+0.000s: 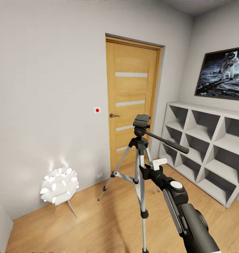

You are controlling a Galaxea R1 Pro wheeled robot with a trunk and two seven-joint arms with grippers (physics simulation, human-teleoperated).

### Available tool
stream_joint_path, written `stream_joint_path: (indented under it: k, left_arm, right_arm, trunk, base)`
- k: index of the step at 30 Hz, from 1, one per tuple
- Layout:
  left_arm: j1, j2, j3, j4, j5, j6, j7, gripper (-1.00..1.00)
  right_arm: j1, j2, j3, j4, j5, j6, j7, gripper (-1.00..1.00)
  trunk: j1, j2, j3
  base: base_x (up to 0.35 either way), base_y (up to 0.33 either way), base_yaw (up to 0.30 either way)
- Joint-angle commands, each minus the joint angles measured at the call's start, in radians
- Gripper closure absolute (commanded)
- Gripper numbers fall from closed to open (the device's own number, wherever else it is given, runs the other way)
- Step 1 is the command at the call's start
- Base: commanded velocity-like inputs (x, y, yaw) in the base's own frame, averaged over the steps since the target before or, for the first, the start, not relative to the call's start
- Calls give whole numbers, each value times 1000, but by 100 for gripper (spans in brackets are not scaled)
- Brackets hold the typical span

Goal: Attach the digital camera to the camera tripod in the bedroom.

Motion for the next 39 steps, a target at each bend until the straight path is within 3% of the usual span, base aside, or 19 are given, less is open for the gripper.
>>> stream_joint_path:
  k: [1,14,28,39]
  left_arm:
    - [0,0,5,1,-3,-2,1,-100]
    - [0,0,5,1,-3,-2,1,-100]
    - [0,0,5,0,-2,-2,1,-100]
    - [0,0,6,1,-1,-2,2,-100]
  right_arm:
    - [-1,1,-1,-1,-1,5,5,100]
    - [-1,1,-1,-1,-2,5,6,100]
    - [-1,1,-1,-1,-2,5,5,100]
    - [-1,1,0,0,-2,5,6,100]
  trunk:
    - [0,-1,0]
    - [0,-1,0]
    - [0,-1,0]
    - [0,-1,0]
  base:
    - [-299,177,0]
    - [-298,162,0]
    - [-90,17,0]
    - [-288,0,0]
